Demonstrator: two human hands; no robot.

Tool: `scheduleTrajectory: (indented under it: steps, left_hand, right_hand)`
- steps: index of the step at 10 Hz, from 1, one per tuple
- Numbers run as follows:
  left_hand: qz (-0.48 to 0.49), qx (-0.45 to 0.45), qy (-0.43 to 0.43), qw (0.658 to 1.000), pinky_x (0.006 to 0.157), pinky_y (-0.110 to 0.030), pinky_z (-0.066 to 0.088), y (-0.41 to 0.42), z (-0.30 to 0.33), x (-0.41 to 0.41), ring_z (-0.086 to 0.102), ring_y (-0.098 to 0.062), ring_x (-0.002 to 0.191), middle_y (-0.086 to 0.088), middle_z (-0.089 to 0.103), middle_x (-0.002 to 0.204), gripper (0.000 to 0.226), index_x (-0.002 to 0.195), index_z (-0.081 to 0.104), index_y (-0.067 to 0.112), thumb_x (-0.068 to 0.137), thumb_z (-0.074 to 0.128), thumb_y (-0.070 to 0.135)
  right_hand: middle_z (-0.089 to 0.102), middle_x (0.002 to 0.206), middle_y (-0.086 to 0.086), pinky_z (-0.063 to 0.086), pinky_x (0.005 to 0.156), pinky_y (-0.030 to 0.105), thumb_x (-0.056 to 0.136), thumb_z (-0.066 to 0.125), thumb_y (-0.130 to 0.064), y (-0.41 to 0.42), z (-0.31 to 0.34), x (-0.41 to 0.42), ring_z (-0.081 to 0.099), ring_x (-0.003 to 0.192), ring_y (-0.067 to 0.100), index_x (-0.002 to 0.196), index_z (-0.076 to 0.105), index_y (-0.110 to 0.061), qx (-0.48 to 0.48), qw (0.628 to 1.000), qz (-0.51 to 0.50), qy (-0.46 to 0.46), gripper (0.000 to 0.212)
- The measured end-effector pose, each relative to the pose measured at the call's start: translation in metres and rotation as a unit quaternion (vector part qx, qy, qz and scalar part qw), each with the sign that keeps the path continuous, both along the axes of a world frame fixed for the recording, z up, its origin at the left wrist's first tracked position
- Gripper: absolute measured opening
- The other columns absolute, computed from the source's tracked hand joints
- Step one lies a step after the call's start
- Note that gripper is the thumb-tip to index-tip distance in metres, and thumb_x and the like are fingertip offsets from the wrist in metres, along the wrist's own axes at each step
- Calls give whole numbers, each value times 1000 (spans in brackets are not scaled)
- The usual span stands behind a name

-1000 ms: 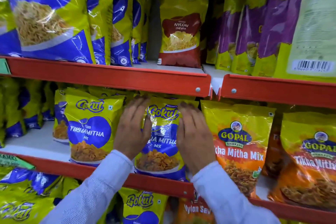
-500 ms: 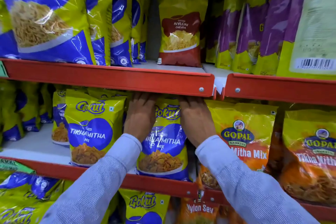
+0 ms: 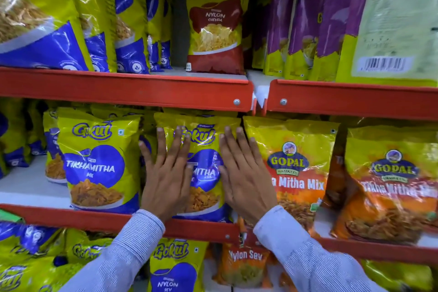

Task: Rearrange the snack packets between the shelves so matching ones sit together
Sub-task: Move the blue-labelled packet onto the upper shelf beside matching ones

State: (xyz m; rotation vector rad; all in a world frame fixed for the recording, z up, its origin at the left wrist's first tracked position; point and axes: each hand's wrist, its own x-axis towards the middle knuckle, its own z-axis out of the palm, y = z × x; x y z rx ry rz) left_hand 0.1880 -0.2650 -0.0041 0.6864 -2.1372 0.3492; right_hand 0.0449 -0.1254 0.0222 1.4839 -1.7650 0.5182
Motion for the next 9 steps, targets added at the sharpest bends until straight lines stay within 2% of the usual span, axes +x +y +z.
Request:
scheduleTrajectory:
  steps: [1,2,3,4,6,7,8,9]
  left_hand:
    - [-34,-36,8,999,121,-73,-4,35,-8,-16,-2,-37,159,-4,2,173,64,158,22,18,99,36,38]
    - [-91,-60,-23,994,122,-72,-5,76,-17,-45,0,-37,159,-4,0,173,65,160,16,16,102,29,43]
    - [-115,-87,-71,987,122,-68,-9,102,-22,-74,-3,-32,159,-4,3,172,68,160,14,16,102,32,45]
    - [-94,-79,-102,987,122,-69,-7,110,-22,-92,-6,-29,159,-5,4,171,70,160,18,16,100,38,46]
    - [-61,-70,-90,992,121,-73,-2,111,-16,-104,-2,-31,160,-7,10,171,66,160,16,13,101,31,40]
    - [-43,-85,-77,992,121,-72,-5,121,-14,-108,-2,-32,159,-7,10,171,68,160,13,13,101,32,41]
    - [-53,-95,-53,993,122,-69,-9,132,-12,-113,-3,-30,160,-7,8,170,71,160,13,13,99,35,41]
    - [-95,-92,-24,991,124,-65,-9,150,-4,-117,0,-30,160,-5,5,171,70,160,13,13,100,37,40]
  right_hand:
    - [2,170,4,-2,128,45,101,29,-31,44,-18,-25,3,157,27,157,11,-12,-59,997,-41,-8,62]
    - [3,169,7,-1,128,49,100,33,-33,86,-40,-57,3,156,30,157,14,-10,-65,993,-99,-18,64]
    - [11,168,12,3,127,55,99,31,-40,103,-49,-78,2,156,31,156,17,-9,-25,992,-120,-38,66]
    - [11,168,12,1,127,55,99,28,-45,103,-47,-91,3,156,31,157,15,-10,-4,993,-101,-53,69]
    - [4,170,5,-6,127,49,100,29,-43,115,-41,-109,3,157,27,157,11,-13,-26,994,-87,-55,67]
    - [4,170,7,-5,128,47,101,27,-42,144,-46,-137,2,157,28,157,11,-12,-55,985,-152,-68,66]
    - [5,169,11,1,127,52,99,30,-39,165,-51,-161,0,157,28,157,11,-10,-53,976,-195,-82,68]
    - [5,169,12,7,125,55,99,30,-37,170,-44,-164,-2,157,27,157,11,-9,-45,974,-199,-102,67]
